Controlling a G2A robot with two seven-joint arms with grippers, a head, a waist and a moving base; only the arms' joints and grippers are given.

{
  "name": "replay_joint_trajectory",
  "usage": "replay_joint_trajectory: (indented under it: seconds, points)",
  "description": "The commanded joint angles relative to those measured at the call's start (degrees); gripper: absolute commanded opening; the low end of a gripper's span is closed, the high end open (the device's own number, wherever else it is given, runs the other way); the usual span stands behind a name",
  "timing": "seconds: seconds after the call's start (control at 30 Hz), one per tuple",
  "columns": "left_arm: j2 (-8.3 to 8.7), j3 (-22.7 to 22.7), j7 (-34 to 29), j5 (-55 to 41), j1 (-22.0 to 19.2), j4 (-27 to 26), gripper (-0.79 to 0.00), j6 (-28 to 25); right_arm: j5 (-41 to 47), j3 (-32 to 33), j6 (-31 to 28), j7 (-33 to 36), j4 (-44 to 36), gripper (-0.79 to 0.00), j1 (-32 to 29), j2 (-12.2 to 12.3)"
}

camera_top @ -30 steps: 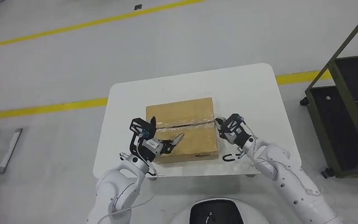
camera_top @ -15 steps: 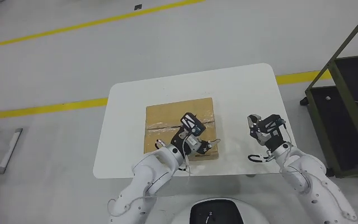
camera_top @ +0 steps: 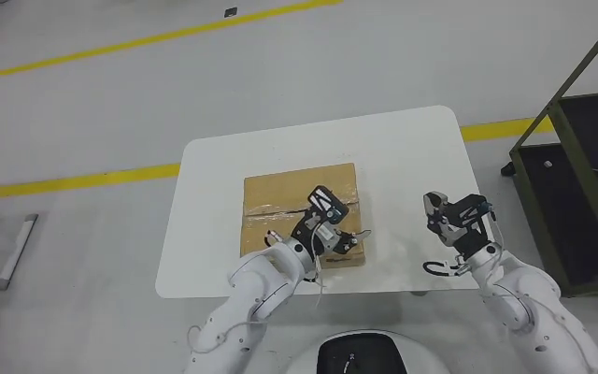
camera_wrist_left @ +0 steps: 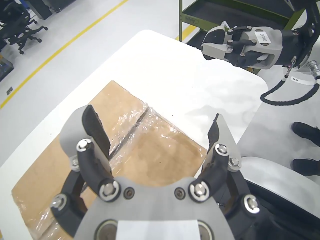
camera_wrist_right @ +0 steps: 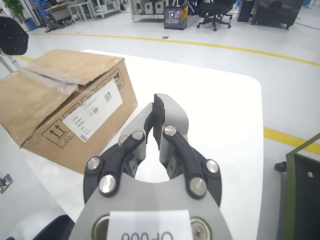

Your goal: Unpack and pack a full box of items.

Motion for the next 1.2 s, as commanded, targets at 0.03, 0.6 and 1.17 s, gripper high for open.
replay_joint_trajectory:
  seconds: [0.03, 0.6, 1.17]
  points:
    - [-0.21, 0.64, 1.28, 1.52, -1.35, 2.59, 0.0, 0.22, -0.37, -0.21, -0.15, 0.21, -0.47, -0.785, -0.21, 0.05]
    - [-2.36, 7.74, -2.28, 13.66, -9.69, 11.65, -0.052, 3.72, -0.4, -1.04, 0.39, 0.03, -0.47, -0.785, -0.15, 0.2]
    - [-2.44, 7.06, -7.39, 17.96, -7.57, 8.28, -0.182, 1.6, 0.22, -0.96, 0.23, -0.14, 0.28, -0.785, 0.51, 0.42]
